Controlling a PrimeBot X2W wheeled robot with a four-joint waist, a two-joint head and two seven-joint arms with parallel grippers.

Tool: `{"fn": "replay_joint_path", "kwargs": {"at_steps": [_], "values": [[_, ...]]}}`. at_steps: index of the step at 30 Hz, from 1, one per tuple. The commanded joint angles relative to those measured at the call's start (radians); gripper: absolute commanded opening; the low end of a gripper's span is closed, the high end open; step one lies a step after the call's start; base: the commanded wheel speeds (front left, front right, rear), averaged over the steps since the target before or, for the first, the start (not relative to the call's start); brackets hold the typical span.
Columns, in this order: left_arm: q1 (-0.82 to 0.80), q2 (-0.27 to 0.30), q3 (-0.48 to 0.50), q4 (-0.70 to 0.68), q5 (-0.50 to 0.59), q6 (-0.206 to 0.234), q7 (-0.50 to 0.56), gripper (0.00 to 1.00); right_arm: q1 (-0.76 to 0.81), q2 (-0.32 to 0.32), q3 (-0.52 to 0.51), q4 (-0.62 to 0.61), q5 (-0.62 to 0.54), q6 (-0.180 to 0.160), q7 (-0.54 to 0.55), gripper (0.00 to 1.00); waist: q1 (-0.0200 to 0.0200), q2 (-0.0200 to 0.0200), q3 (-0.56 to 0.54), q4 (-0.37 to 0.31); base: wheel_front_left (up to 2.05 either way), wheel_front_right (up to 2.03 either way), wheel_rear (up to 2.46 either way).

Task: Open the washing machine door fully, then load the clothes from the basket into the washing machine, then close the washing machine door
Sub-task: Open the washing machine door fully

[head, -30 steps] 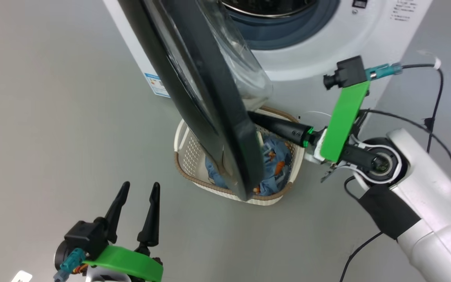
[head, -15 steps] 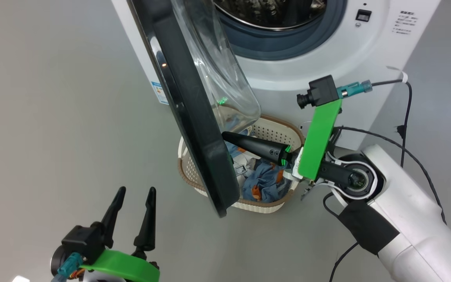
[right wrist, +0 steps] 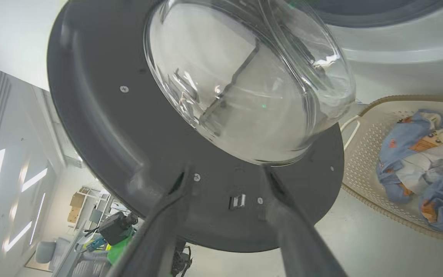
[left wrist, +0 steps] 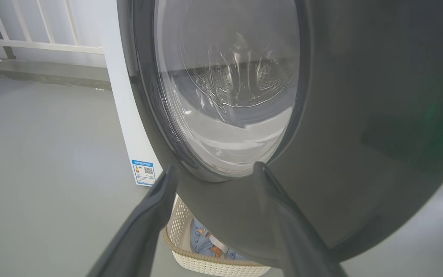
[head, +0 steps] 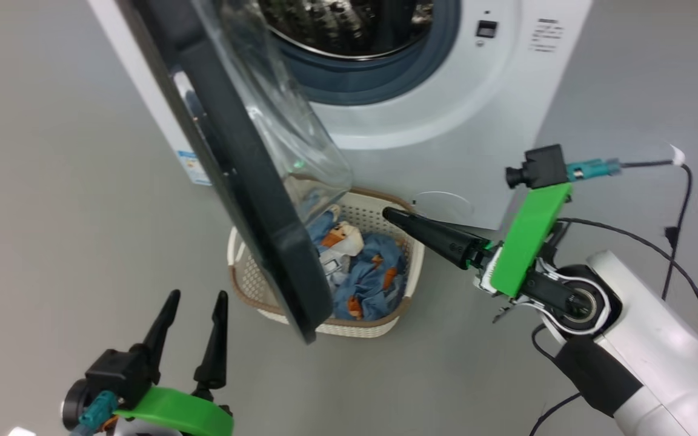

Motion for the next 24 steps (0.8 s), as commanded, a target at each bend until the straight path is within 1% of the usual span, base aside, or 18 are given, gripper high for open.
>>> {"fn": "replay_joint_path", "kwargs": {"at_steps": [1, 10, 11, 20, 24], "values": [[-0.005, 0.025, 0.044, -0.024, 0.005, -0.002, -0.006, 1.0, 0.025, -0.005, 0.002, -0.034, -0.01, 0.01, -0.033, 1.0, 0.0, 0.0, -0.016, -0.049, 0.0, 0.0, 0.0], [0.029, 0.048, 0.084, -0.033, 0.003, -0.002, -0.006, 1.0, 0.107, -0.099, 0.019, -0.058, -0.041, 0.01, -0.183, 1.0, 0.0, 0.0, -0.048, -0.123, 0.0, 0.0, 0.0], [0.029, 0.048, 0.084, -0.033, 0.003, -0.002, -0.006, 1.0, 0.107, -0.099, 0.019, -0.058, -0.041, 0.01, -0.183, 1.0, 0.0, 0.0, -0.048, -0.123, 0.0, 0.0, 0.0], [0.061, 0.065, 0.13, -0.046, 0.002, -0.002, -0.006, 1.0, 0.179, -0.194, 0.063, -0.043, -0.073, 0.01, -0.358, 1.0, 0.0, 0.0, -0.072, -0.184, 0.0, 0.0, 0.0], [0.079, 0.069, 0.154, -0.052, 0.004, -0.002, -0.006, 1.0, 0.209, -0.219, 0.077, -0.028, -0.067, 0.01, -0.437, 1.0, 0.0, 0.0, -0.085, -0.214, 0.0, 0.0, 0.0]]}}
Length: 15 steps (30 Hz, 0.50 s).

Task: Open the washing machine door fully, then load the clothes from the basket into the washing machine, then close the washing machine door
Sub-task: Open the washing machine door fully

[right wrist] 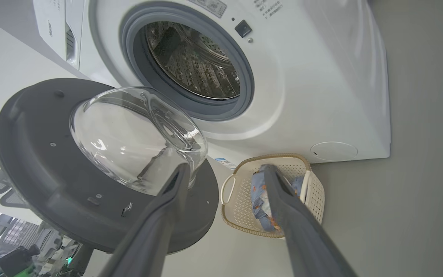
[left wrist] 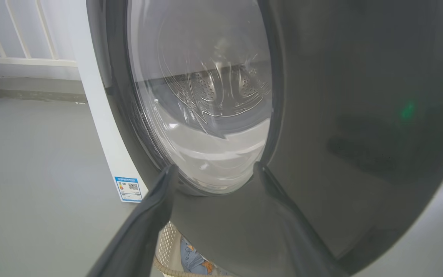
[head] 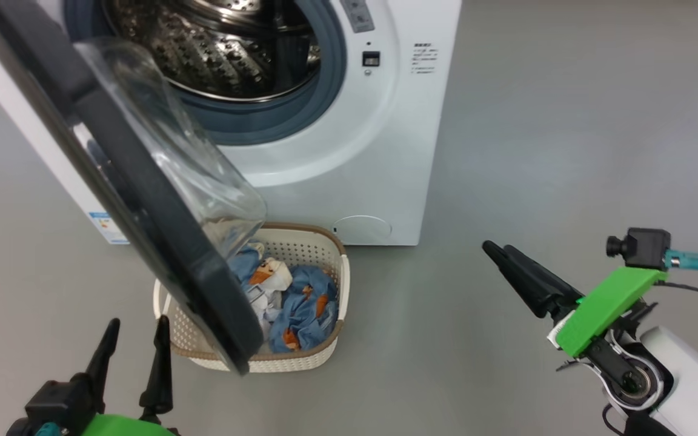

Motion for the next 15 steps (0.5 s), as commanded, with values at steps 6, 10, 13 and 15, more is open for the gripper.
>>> {"fn": "replay_joint_path", "kwargs": {"at_steps": [6, 10, 13, 15], "values": [[0.024, 0.016, 0.066, -0.039, 0.009, -0.002, -0.006, 1.0, 0.061, -0.052, 0.06, 0.018, -0.037, 0.01, -0.135, 1.0, 0.0, 0.0, -0.03, -0.055, 0.0, 0.0, 0.0], [0.043, 0.012, 0.083, -0.049, 0.012, -0.002, -0.006, 1.0, 0.088, -0.065, 0.079, 0.034, -0.028, 0.01, -0.209, 1.0, 0.0, 0.0, -0.035, -0.075, 0.0, 0.0, 0.0], [0.051, 0.012, 0.093, -0.051, 0.012, -0.002, -0.006, 1.0, 0.104, -0.075, 0.078, 0.05, -0.027, 0.01, -0.244, 1.0, 0.0, 0.0, -0.036, -0.086, 0.0, 0.0, 0.0], [0.054, 0.011, 0.099, -0.052, 0.012, -0.002, -0.006, 1.0, 0.114, -0.081, 0.075, 0.064, -0.041, 0.01, -0.258, 1.0, 0.0, 0.0, -0.038, -0.091, 0.0, 0.0, 0.0]]}}
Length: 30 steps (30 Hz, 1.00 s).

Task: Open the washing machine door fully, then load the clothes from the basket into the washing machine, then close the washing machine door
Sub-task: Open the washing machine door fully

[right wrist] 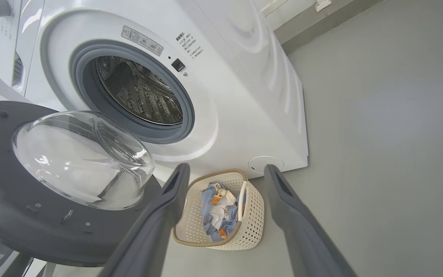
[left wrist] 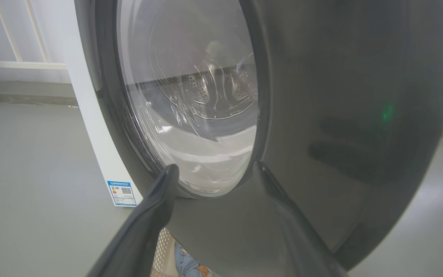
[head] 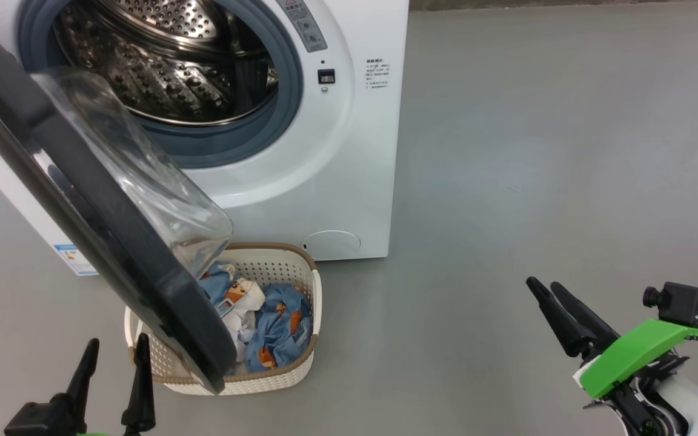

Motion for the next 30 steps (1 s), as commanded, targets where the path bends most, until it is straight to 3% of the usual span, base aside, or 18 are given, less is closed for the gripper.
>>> {"fn": "replay_joint_path", "kwargs": {"at_steps": [1, 5, 16, 25, 30], "values": [[-0.005, 0.011, 0.039, -0.03, 0.005, -0.002, -0.006, 1.0, 0.024, -0.022, -0.001, -0.01, -0.019, 0.01, -0.017, 1.0, 0.0, 0.0, -0.003, -0.006, 0.0, 0.0, 0.0], [-0.002, 0.01, 0.042, -0.031, 0.006, -0.002, -0.006, 1.0, 0.041, -0.015, -0.078, 0.023, -0.098, 0.01, -0.023, 1.0, 0.0, 0.0, -0.005, -0.013, 0.0, 0.0, 0.0], [-0.002, 0.01, 0.038, -0.033, 0.011, -0.002, -0.006, 1.0, 0.149, 0.098, -0.406, 0.033, -0.519, 0.01, -0.024, 1.0, 0.0, 0.0, -0.008, -0.011, 0.0, 0.0, 0.0], [-0.013, 0.002, 0.049, -0.032, 0.005, -0.002, -0.006, 1.0, 0.229, 0.18, -0.559, 0.006, -0.749, 0.01, -0.024, 1.0, 0.0, 0.0, -0.005, 0.006, 0.0, 0.0, 0.0], [-0.02, -0.009, 0.053, -0.028, 0.005, -0.002, -0.006, 1.0, 0.272, 0.232, -0.609, -0.005, -0.82, 0.01, -0.024, 1.0, 0.0, 0.0, -0.004, 0.013, 0.0, 0.0, 0.0]]}}
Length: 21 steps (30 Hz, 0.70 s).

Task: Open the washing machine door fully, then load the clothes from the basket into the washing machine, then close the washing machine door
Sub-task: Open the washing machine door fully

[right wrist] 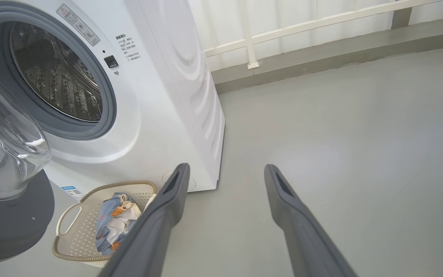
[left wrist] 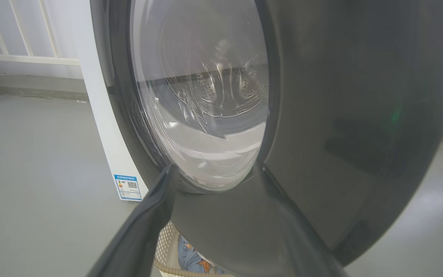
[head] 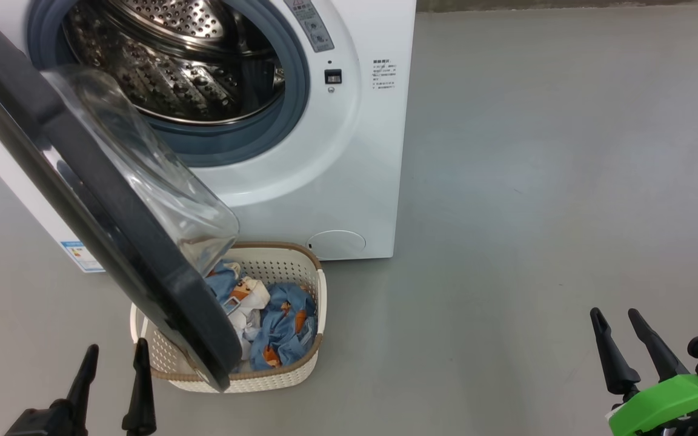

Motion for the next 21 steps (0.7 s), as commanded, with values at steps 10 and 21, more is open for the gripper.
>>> {"fn": "replay_joint_path", "kwargs": {"at_steps": [10, 21], "values": [[-0.041, 0.019, 0.02, -0.008, 0.001, -0.002, -0.006, 0.0, 0.01, 0.0, -0.01, -0.029, -0.039, 0.008, -0.013, 1.0, 0.0, -0.0001, 0.007, 0.0, 0.0, 0.0, 0.0], [-0.081, 0.047, 0.133, -0.161, 0.0, -0.002, -0.006, 0.0, 0.01, -0.006, -0.038, -0.052, -0.056, 0.008, -0.013, 1.0, 0.0, -0.0001, 0.001, 0.018, 0.0, 0.0, 0.0]]}}
